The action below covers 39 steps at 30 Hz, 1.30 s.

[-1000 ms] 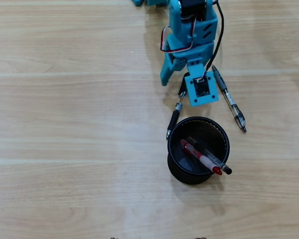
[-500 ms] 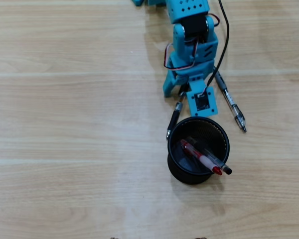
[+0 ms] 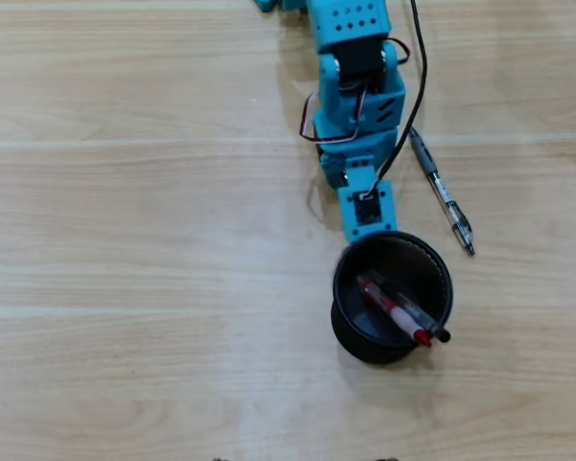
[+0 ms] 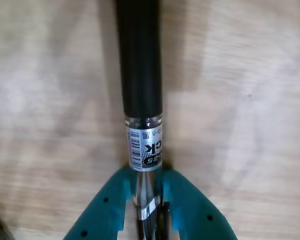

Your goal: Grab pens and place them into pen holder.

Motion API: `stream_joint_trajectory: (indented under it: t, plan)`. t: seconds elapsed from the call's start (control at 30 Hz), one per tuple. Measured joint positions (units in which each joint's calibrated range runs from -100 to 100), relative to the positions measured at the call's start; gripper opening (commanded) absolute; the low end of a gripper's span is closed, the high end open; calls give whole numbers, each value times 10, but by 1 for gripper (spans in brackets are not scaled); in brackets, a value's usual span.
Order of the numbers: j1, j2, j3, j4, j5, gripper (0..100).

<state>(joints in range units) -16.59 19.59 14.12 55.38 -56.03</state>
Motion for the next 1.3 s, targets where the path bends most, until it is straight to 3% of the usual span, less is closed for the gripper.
stream_joint_trajectory:
  t: [0.27, 0.43, 0.77, 1.03, 1.3]
  plan:
    - [37, -55, 49, 0, 2, 2]
    - [64, -124, 46, 9, 30, 2]
    - [41, -181, -202, -59, 114, 2]
    - [10, -92, -278, -243, 49, 2]
    - [-4, -3, -282, -376, 30, 2]
